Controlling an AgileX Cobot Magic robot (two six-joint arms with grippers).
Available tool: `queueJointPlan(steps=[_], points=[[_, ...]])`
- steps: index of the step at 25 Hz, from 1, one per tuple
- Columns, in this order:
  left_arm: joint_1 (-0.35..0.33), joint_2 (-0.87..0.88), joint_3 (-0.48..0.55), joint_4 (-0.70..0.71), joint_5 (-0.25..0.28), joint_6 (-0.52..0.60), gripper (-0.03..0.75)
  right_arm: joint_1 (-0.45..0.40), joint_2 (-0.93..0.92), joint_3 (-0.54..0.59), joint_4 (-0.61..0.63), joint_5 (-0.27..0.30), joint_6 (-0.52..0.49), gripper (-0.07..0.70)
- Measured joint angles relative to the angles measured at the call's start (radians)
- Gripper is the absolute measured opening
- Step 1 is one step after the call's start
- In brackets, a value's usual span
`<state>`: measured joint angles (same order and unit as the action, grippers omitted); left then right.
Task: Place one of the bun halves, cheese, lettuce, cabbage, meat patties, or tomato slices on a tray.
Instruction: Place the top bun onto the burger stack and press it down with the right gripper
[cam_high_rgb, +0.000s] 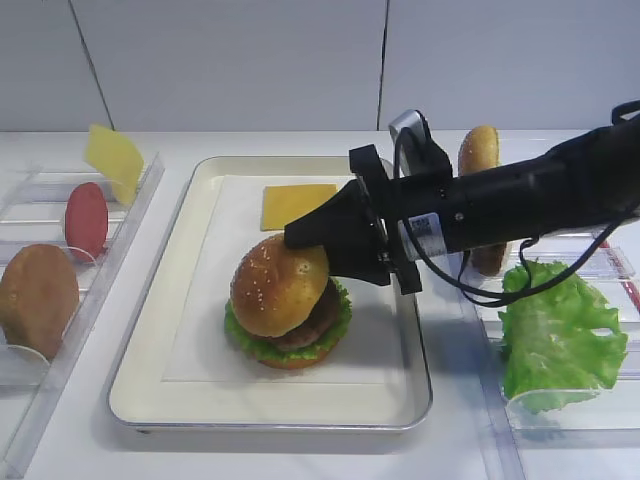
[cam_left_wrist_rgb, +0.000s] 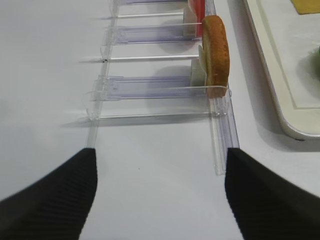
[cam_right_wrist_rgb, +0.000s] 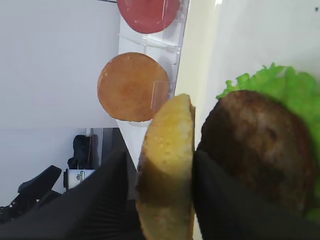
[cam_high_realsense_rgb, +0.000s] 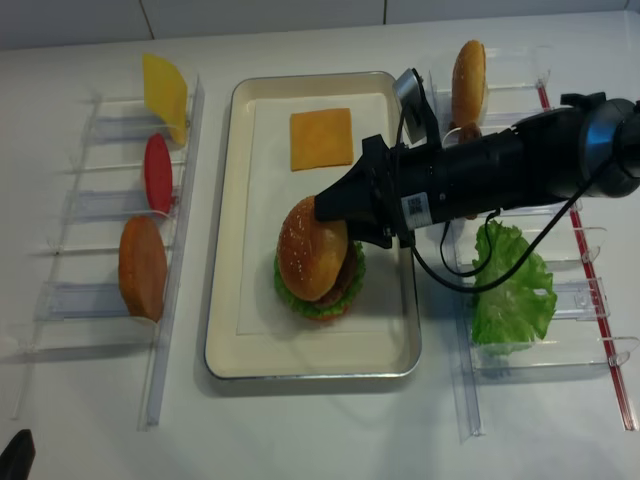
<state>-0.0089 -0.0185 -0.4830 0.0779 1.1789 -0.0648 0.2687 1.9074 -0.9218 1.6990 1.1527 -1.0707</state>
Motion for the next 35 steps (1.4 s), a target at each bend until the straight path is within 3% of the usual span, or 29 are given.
queueJointPlan(steps=[7,13,16,29,35], points=[[0.0,0.0,0.0,0.0,0.0,0.0,0.53,-0.047,0.0,-0.001,-0.052,0.0,0.002,0.322],[0.0,0.0,0.0,0.0,0.0,0.0,0.53,-0.049,0.0,-0.027,-0.109,0.0,0.005,0.477],[0.0,0.0,0.0,0.0,0.0,0.0,0.53,-0.054,0.0,-0.07,-0.176,0.0,0.034,0.519],[0.0,0.0,0.0,0.0,0.0,0.0,0.529,-0.055,0.0,-0.406,-0.551,0.027,0.328,0.524],[0.0,0.0,0.0,0.0,0.0,0.0,0.529,-0.055,-0.028,-0.609,-0.792,0.049,0.464,0.521]])
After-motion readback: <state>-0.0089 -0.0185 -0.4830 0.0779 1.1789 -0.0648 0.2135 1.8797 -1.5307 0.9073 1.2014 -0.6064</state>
